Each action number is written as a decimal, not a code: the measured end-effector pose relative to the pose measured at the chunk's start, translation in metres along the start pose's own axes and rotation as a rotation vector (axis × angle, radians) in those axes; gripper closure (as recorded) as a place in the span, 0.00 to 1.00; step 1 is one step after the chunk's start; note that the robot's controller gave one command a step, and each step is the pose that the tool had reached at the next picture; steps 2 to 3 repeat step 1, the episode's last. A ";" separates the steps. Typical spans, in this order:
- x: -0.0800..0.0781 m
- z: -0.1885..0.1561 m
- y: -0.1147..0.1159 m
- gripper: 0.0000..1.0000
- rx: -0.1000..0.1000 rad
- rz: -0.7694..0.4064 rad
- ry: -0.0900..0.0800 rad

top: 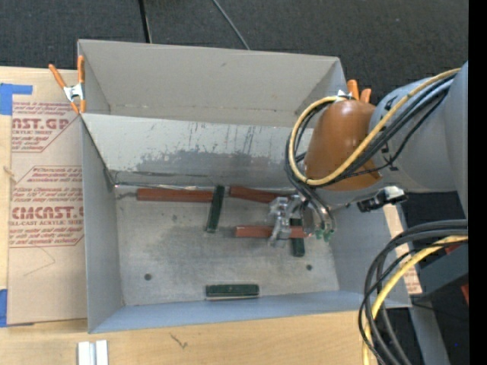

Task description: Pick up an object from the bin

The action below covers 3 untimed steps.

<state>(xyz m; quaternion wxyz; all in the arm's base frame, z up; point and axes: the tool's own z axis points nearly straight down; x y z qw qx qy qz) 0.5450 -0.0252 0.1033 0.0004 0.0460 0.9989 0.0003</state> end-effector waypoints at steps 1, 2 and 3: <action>0.000 -0.008 0.000 1.00 0.000 0.000 0.002; 0.000 -0.008 0.000 1.00 0.000 0.000 0.002; 0.000 -0.008 0.000 1.00 0.000 0.000 0.002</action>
Offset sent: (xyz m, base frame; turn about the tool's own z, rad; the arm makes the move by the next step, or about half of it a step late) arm 0.0002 0.0000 0.0235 0.0000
